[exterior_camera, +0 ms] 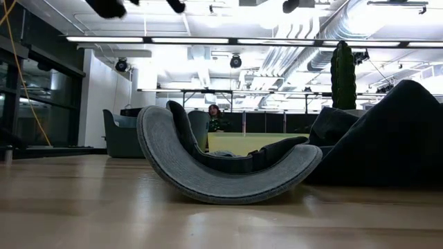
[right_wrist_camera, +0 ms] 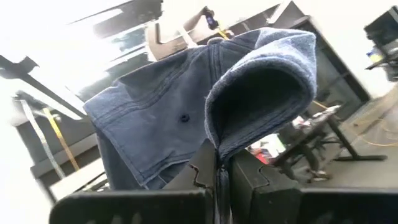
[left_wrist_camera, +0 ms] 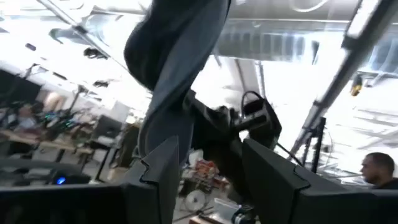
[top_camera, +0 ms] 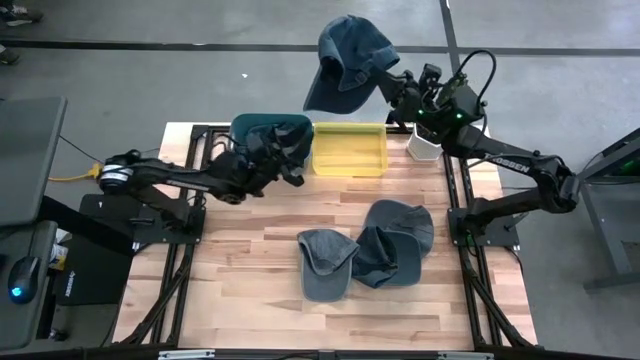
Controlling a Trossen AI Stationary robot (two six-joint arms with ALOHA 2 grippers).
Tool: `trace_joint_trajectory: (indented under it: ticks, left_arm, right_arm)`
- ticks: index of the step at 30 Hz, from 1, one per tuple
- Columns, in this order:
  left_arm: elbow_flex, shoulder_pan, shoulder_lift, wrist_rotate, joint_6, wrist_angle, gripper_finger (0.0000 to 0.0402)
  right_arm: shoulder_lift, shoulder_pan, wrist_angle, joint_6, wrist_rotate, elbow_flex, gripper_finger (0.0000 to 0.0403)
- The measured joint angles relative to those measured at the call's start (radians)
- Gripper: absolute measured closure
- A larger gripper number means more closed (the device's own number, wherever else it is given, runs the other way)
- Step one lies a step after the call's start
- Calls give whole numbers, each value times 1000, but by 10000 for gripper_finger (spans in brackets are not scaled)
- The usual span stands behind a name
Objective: Pick & Place hat
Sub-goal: Put the top blue cap into the blue bin
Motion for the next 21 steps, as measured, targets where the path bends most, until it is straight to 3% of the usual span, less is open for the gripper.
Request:
trace_joint_trajectory:
  ticks: [9,21]
  left_arm:
    - [83,20,148,35,33,152,247]
    - [143,20,166,25,161,96,247]
  right_arm:
    - [0,7,-63,2,-16,59,395]
    - [1,7,-111,25,-44,61,395]
